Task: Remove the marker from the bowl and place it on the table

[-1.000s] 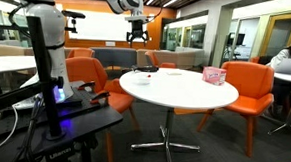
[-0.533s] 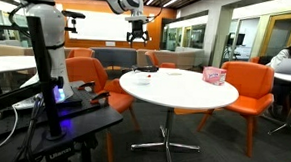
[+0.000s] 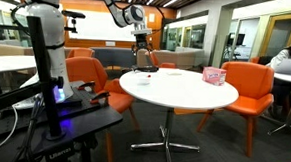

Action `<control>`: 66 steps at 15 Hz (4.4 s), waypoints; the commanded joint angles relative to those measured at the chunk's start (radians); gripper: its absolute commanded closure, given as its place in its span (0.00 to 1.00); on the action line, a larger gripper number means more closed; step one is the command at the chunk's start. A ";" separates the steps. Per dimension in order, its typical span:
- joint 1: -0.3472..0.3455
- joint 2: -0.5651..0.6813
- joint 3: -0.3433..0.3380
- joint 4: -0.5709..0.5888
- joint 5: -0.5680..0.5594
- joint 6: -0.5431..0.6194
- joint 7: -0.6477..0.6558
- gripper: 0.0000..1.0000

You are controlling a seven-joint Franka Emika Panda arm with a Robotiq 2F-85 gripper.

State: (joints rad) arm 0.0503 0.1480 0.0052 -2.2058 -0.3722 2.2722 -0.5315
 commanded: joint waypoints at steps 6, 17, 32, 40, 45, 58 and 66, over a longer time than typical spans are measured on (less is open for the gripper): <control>-0.055 0.175 0.035 0.123 0.020 -0.048 -0.157 0.04; -0.065 0.354 0.060 0.311 0.022 -0.205 -0.182 0.17; -0.014 0.547 0.040 0.520 -0.097 -0.382 -0.131 0.30; 0.011 0.568 0.040 0.525 -0.193 -0.377 -0.093 0.72; 0.012 0.557 0.042 0.506 -0.216 -0.356 -0.092 0.96; 0.004 0.392 0.072 0.427 -0.200 -0.336 -0.089 0.95; -0.001 0.358 0.156 0.389 -0.125 -0.243 -0.223 0.95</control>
State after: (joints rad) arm 0.0546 0.5042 0.1387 -1.7995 -0.5196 1.9838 -0.6884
